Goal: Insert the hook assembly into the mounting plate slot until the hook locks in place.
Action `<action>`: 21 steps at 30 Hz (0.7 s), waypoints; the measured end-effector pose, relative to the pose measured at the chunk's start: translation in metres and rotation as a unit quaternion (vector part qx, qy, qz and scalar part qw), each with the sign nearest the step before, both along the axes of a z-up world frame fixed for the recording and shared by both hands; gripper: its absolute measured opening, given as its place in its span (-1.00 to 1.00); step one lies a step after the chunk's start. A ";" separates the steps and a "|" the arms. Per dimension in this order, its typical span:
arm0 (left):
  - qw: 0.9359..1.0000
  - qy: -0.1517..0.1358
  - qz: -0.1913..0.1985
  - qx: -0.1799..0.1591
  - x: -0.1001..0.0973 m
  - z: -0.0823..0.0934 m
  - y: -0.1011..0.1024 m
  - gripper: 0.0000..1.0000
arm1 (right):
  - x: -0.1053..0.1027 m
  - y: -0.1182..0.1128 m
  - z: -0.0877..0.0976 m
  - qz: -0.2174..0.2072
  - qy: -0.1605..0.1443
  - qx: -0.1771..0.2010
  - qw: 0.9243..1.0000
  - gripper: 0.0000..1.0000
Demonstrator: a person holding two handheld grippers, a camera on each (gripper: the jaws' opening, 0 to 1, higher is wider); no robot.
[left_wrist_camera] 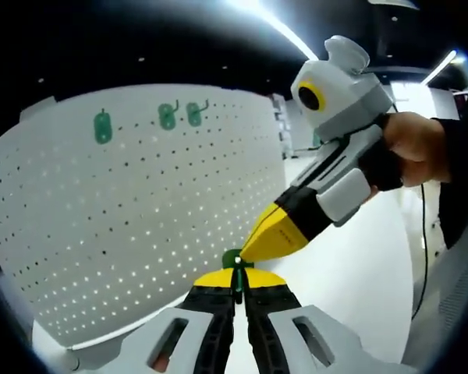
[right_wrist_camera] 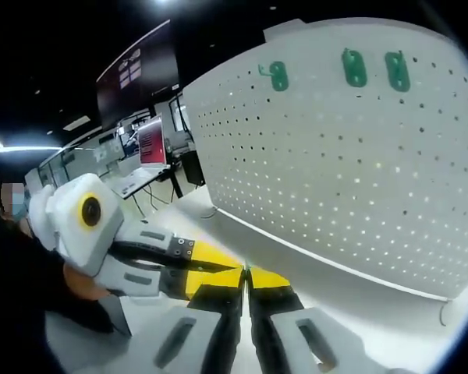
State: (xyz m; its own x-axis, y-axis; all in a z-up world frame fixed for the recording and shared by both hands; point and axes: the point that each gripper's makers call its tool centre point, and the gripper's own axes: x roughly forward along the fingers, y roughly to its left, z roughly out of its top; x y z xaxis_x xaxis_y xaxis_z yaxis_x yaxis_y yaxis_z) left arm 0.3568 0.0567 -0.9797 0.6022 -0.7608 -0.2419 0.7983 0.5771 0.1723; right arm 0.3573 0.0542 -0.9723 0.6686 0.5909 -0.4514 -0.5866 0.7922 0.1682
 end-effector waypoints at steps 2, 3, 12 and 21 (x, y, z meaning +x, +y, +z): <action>1.000 0.002 0.000 0.000 0.000 0.000 0.000 -0.93 | 0.000 0.000 0.000 0.000 0.001 -0.001 1.000 -1.00; 1.000 0.002 0.000 -0.001 0.000 0.000 0.000 -0.93 | 0.000 0.000 0.000 0.000 0.001 0.000 1.000 -1.00; 1.000 0.008 0.001 -0.005 0.000 0.000 0.000 -0.94 | 0.000 0.000 0.000 -0.002 0.002 -0.001 1.000 -1.00; 1.000 0.009 0.007 -0.008 0.001 0.001 0.001 -0.94 | 0.001 0.001 0.001 -0.004 0.000 0.003 1.000 -1.00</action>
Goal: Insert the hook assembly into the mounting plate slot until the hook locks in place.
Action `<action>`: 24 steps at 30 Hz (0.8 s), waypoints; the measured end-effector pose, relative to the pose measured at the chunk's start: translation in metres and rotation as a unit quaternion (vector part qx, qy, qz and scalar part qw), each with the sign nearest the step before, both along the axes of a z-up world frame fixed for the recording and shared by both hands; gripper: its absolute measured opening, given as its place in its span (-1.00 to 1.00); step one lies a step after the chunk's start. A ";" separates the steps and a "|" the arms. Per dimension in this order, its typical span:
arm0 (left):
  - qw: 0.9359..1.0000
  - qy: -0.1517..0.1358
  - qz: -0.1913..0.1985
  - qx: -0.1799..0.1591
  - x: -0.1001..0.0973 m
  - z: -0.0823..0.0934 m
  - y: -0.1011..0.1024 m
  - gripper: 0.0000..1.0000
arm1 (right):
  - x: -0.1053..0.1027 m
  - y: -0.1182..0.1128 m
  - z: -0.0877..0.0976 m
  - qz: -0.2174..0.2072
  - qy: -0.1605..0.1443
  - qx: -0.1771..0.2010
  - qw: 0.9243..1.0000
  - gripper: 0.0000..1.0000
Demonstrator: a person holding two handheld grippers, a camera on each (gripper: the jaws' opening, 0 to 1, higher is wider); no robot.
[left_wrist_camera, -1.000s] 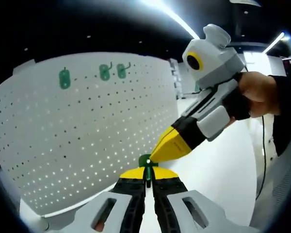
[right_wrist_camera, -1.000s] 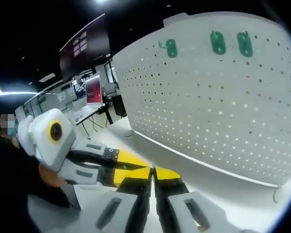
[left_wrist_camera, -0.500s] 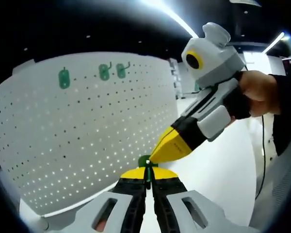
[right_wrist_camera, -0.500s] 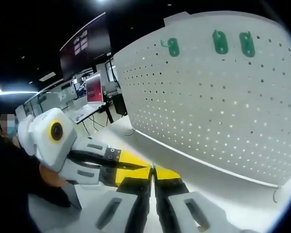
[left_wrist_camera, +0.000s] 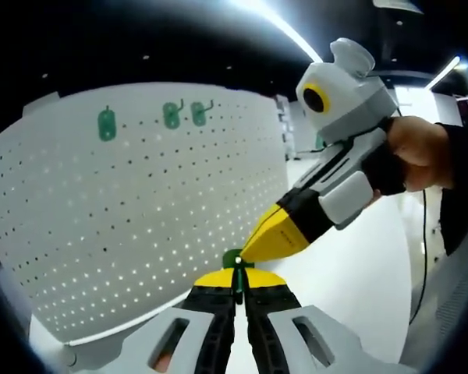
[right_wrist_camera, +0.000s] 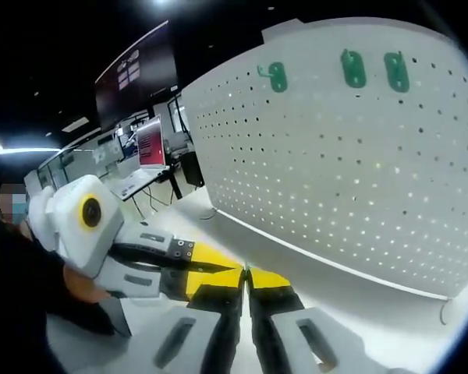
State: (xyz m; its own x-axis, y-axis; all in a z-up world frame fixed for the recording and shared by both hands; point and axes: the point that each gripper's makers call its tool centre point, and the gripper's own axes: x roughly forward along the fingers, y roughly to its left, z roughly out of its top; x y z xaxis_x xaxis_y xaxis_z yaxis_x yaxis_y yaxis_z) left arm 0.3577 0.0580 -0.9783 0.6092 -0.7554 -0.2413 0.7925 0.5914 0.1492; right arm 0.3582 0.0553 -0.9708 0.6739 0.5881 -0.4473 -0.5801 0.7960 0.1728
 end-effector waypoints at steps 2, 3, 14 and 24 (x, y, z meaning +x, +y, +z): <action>1.000 0.000 0.001 -0.001 0.000 0.000 0.000 -0.95 | 0.000 0.000 0.001 -0.001 -0.001 0.002 1.000 -1.00; 1.000 0.001 0.001 -0.002 0.000 0.000 0.000 -0.95 | 0.000 0.000 0.001 -0.001 -0.002 0.003 1.000 -1.00; 1.000 0.006 0.008 -0.005 0.002 0.000 0.001 -0.95 | 0.000 0.000 0.002 0.000 -0.005 0.009 1.000 -0.97; 1.000 0.010 0.016 -0.006 0.004 -0.001 0.005 -0.95 | -0.003 -0.002 0.004 0.000 -0.012 0.010 1.000 -0.90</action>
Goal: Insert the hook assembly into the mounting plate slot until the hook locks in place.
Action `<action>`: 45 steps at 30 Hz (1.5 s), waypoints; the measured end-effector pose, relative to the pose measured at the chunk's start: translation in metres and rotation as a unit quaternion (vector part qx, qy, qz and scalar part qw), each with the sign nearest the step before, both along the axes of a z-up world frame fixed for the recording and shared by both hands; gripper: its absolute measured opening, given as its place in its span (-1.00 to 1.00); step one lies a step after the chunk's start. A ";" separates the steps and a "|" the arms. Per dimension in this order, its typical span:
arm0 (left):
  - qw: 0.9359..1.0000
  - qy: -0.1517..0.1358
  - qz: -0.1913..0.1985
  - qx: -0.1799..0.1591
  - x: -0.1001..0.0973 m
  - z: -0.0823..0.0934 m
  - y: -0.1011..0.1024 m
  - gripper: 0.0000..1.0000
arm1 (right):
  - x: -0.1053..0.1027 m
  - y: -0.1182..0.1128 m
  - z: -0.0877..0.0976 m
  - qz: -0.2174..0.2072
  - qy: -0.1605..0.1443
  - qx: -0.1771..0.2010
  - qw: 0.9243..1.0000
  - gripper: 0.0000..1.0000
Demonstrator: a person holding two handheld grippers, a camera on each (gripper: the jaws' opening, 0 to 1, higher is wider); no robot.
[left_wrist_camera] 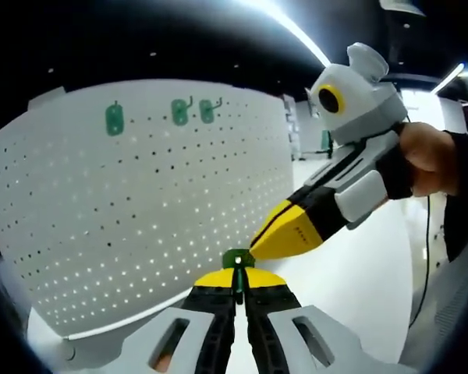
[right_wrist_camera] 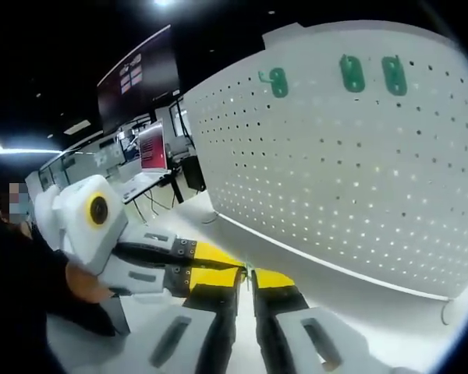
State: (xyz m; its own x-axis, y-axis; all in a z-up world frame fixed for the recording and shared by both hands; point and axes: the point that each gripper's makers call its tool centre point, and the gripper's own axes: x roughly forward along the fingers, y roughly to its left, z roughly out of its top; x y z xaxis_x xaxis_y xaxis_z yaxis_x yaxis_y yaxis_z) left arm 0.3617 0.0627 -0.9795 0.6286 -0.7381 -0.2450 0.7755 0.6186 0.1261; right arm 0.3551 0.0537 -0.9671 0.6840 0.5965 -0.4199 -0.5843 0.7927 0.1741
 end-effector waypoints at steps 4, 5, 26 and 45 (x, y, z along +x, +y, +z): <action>1.000 0.001 0.005 -0.001 0.002 0.001 0.002 -0.95 | -0.001 -0.002 0.002 -0.002 -0.007 -0.002 1.000 -0.85; 1.000 0.001 0.007 -0.002 0.003 0.001 0.003 -0.95 | -0.001 -0.003 0.003 -0.003 -0.010 -0.002 1.000 -0.83; 0.998 0.007 0.047 -0.038 0.015 0.019 0.015 -0.95 | 0.000 -0.014 0.014 -0.023 -0.052 -0.007 0.998 -0.52; 0.994 -0.002 0.083 -0.067 0.030 0.050 0.018 -0.95 | -0.001 -0.017 0.012 -0.023 -0.072 -0.026 0.997 -0.37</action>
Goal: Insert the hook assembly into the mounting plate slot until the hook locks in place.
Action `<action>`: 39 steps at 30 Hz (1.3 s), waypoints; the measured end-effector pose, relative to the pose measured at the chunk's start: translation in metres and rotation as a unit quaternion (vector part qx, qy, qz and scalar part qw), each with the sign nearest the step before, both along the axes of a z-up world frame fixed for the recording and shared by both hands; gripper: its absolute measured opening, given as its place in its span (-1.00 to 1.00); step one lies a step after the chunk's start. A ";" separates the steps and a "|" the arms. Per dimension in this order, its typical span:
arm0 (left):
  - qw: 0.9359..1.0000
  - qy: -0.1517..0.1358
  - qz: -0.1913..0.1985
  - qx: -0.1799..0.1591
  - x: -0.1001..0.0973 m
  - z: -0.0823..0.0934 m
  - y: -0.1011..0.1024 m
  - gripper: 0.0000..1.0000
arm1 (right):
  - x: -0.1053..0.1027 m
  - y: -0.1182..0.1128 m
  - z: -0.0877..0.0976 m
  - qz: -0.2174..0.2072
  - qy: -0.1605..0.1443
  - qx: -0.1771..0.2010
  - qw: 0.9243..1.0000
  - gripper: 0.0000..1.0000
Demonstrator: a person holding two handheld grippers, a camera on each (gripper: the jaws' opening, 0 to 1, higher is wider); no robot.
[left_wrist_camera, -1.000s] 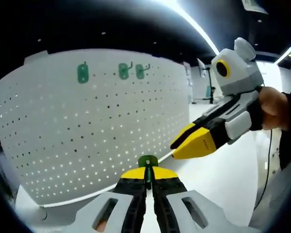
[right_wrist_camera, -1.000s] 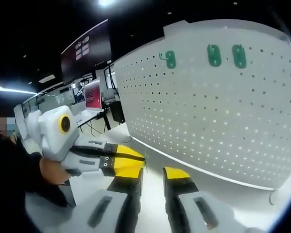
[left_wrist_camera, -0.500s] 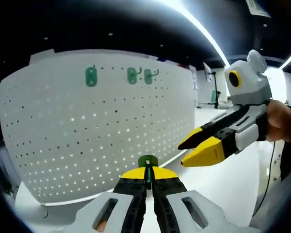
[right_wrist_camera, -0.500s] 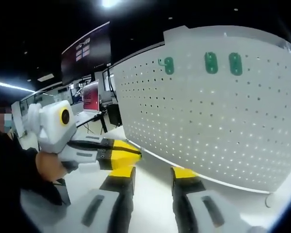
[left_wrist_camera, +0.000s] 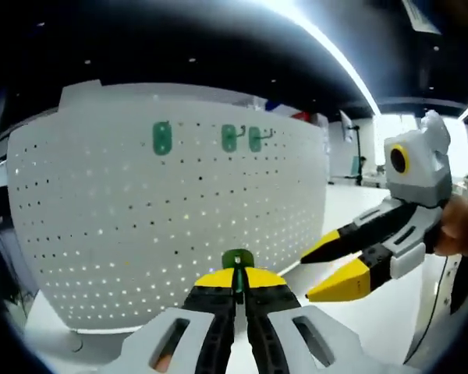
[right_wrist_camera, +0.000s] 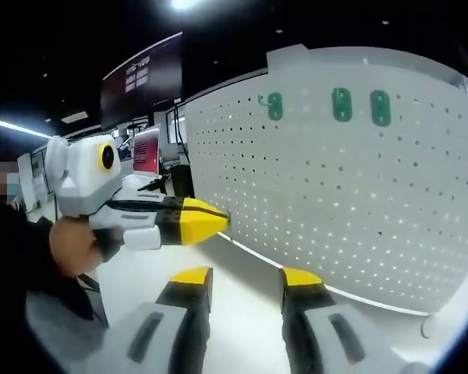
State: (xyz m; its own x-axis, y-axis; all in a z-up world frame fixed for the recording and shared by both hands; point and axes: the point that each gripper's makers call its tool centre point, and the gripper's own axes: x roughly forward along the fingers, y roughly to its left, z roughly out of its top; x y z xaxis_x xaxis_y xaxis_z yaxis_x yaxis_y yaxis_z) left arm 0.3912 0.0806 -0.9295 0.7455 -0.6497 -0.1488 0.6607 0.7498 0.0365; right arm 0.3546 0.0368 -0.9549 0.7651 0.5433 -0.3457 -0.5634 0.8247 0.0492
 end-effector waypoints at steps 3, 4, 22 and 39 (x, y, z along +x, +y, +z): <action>1.000 -0.007 0.006 -0.001 0.003 0.007 0.000 -0.95 | 0.000 -0.001 0.001 -0.002 -0.003 0.000 1.000 -0.37; 1.000 -0.010 0.008 -0.002 0.005 0.010 0.000 -0.95 | 0.000 -0.001 0.001 -0.003 -0.004 -0.001 1.000 -0.37; 0.997 -0.057 0.047 -0.020 0.032 0.066 -0.007 -0.95 | 0.000 -0.005 0.006 -0.010 -0.014 0.008 1.000 -0.36; 0.992 -0.090 0.083 -0.037 0.056 0.107 -0.012 -0.95 | -0.001 -0.008 0.006 -0.012 -0.013 0.014 1.000 -0.37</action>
State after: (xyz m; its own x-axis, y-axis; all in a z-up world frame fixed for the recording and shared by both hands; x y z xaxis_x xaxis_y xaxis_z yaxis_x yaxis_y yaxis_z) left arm 0.4474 0.0689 -0.8226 0.8537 -0.5194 0.0393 0.5151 0.8530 0.0839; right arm 0.3540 0.0292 -0.9485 0.7863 0.5340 -0.3107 -0.5451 0.8364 0.0580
